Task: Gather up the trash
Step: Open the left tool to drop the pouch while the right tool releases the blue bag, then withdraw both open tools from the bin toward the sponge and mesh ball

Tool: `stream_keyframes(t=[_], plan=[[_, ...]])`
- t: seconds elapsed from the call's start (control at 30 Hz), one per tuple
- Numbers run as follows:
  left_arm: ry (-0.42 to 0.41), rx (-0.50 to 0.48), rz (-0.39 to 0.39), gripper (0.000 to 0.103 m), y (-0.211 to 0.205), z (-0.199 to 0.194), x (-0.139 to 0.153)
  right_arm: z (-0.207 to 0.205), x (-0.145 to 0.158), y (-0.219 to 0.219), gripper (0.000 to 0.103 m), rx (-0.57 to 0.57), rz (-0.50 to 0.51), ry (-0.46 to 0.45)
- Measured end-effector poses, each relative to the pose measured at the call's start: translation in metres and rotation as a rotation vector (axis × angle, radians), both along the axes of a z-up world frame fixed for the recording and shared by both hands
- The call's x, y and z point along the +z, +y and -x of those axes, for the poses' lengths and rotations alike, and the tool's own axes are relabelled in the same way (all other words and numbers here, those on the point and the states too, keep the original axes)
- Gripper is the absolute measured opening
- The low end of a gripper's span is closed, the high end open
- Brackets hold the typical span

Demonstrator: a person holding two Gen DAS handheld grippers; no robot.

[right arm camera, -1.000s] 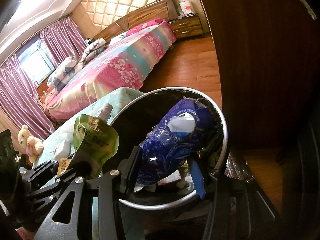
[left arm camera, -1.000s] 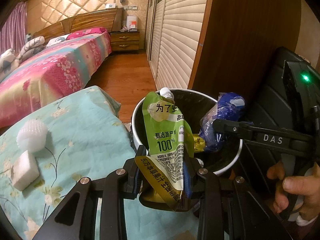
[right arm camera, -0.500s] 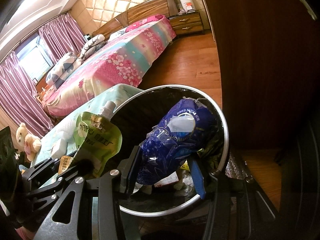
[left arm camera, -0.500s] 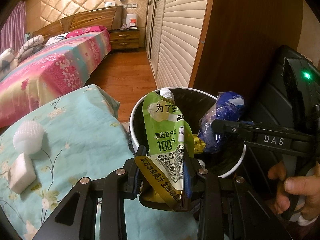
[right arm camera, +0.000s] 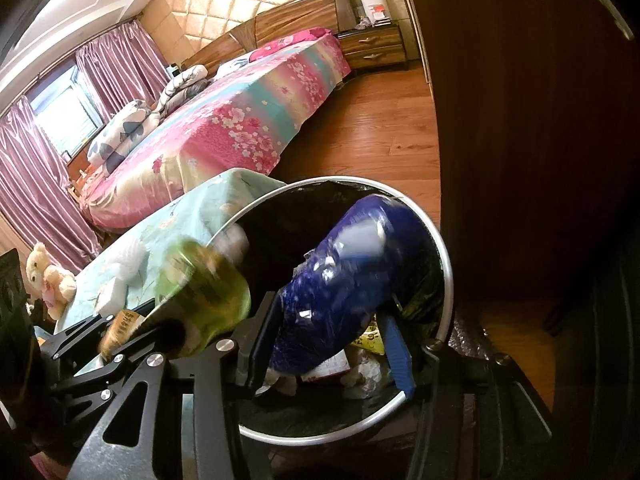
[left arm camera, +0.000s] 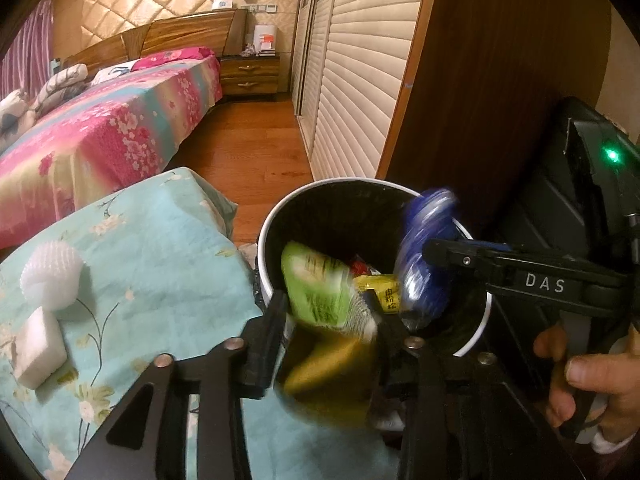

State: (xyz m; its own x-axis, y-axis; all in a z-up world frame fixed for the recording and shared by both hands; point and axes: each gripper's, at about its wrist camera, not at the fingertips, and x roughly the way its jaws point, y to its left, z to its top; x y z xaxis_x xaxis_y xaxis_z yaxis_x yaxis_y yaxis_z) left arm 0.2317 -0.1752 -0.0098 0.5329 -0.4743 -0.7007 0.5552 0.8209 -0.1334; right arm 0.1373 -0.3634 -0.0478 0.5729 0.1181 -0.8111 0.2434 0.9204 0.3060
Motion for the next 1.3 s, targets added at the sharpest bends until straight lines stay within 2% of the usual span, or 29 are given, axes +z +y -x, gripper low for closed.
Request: stream_keyframes(t=[0.07,0.3,0.43,0.63,1.0,1.3], plan=[[-0.014,0.009,0.013,0.052,0.004,0.003,0.003,0.001,0.001,-0.002,0.06,-0.007,-0.005,-0.006],[-0.002,0.037,0.038,0.052,0.028,0.014,-0.001,0.012,0.007,0.001,0.061,-0.023,-0.015,-0.031],[0.018,0.065,0.037,0.052,0.045,0.021,-0.009,0.02,0.009,0.01,0.069,-0.029,-0.029,-0.055],[0.037,0.114,0.033,0.053,0.075,0.032,-0.016,0.03,0.012,0.033,0.072,-0.02,-0.063,-0.087],[0.043,0.228,0.04,0.057,0.138,0.051,-0.017,0.031,0.014,0.084,0.08,0.044,-0.084,-0.116],[0.055,0.304,0.034,0.058,0.178,0.062,-0.02,0.033,0.003,0.13,0.081,0.142,-0.083,-0.111]])
